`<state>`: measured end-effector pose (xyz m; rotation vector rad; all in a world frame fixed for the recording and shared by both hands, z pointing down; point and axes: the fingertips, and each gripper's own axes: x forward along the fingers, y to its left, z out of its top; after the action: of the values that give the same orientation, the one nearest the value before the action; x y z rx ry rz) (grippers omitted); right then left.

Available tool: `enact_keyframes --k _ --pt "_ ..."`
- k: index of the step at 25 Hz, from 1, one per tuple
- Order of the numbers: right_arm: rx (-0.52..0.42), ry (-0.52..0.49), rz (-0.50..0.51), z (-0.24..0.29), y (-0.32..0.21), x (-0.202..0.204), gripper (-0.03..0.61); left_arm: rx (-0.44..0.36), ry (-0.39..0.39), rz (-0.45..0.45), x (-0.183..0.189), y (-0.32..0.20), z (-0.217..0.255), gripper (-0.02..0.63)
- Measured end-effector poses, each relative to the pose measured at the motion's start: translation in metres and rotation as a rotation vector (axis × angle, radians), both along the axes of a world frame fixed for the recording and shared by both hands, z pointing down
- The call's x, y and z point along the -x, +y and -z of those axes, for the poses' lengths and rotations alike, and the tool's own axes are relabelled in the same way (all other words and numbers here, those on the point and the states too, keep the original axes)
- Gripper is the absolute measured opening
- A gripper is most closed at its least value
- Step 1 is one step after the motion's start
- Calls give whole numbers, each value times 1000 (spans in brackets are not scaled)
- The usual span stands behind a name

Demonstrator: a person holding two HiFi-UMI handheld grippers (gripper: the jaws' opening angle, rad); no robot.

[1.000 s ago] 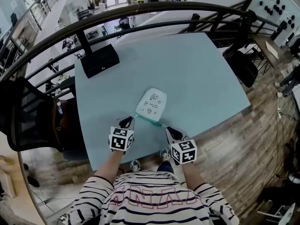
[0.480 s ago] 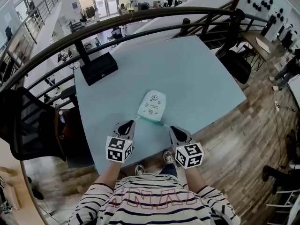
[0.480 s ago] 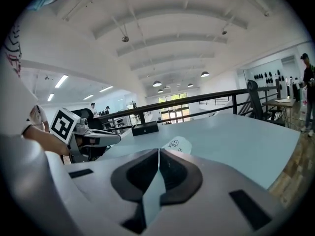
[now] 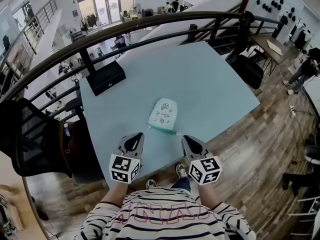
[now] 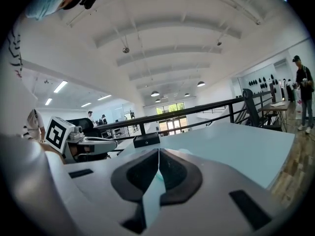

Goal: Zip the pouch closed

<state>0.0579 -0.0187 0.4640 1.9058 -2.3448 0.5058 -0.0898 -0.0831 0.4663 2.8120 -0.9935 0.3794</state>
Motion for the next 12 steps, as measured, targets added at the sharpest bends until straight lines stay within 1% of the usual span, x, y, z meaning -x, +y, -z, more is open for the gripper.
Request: enact_keyframes --k 5,12 --pt "-36 -16 -14 15 6 6 29 -8 14 -16 6 11 8 25" --pt "-37 -11 -20 12 10 20 28 -10 19 -32 16 21 6 25"
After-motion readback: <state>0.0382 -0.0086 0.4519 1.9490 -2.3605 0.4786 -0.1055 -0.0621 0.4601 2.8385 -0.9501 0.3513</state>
